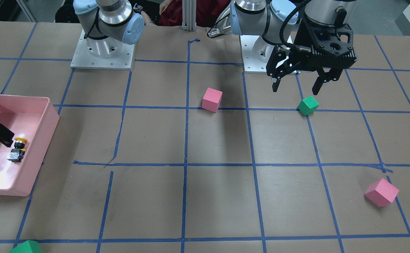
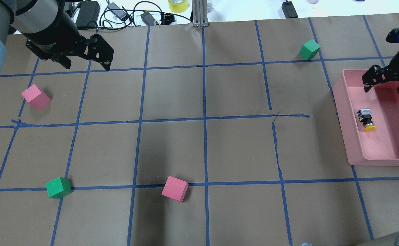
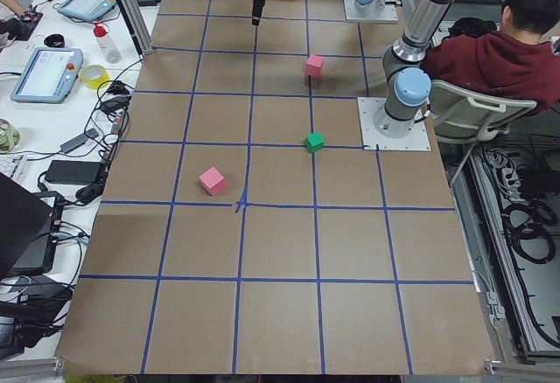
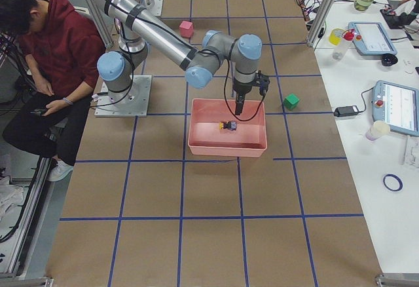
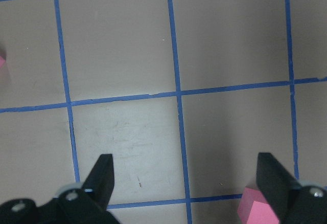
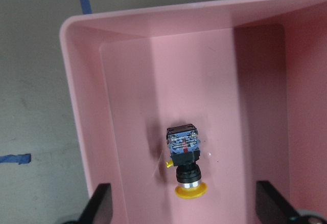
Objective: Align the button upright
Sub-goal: 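Move the right gripper over the pink bin and lower onto the button, then close the right gripper on the black button body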
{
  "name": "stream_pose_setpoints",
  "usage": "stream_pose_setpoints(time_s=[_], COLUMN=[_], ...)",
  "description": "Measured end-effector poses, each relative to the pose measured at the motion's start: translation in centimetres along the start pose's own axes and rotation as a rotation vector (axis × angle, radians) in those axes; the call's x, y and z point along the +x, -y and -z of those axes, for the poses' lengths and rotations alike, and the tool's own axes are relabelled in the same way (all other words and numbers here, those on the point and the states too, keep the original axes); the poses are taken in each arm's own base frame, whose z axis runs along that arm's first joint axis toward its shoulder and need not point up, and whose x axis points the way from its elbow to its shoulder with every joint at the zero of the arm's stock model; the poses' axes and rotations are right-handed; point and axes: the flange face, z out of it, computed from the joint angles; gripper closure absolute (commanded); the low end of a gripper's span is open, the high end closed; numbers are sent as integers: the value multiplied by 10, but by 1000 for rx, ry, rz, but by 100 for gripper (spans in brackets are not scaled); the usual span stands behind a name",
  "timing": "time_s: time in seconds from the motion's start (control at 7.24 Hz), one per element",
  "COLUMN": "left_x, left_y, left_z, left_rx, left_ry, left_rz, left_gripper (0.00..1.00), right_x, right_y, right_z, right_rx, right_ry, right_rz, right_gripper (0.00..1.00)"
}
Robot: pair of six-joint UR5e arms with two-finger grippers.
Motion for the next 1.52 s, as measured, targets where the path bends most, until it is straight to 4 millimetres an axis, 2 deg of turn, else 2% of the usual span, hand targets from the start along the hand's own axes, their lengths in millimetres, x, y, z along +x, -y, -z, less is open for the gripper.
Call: stream_pose_setpoints(time_s=[0.41, 0.97, 1.24, 1.38, 1.52], left_x=[0, 0, 0, 0, 0], left_y=[0, 0, 0, 0, 0], left_z=[0, 0, -1, 0, 0], left_rx=[0, -1, -1, -1, -1], left_ry=[0, 0, 0, 0, 0], left_rz=[-1, -2, -2, -2, -2], left_gripper=[0, 0, 0, 0, 0], right_x=[29, 34, 35, 34, 35], right_y=[4, 10, 12, 14, 15], right_z=[-42, -90, -108, -116, -122], right_rx=[-62, -135, -155, -162, -167], right_ry=[18, 39, 43, 46, 47], right_rz=[-22, -34, -34, -34, -34], right_gripper=[0, 0, 0, 27, 81])
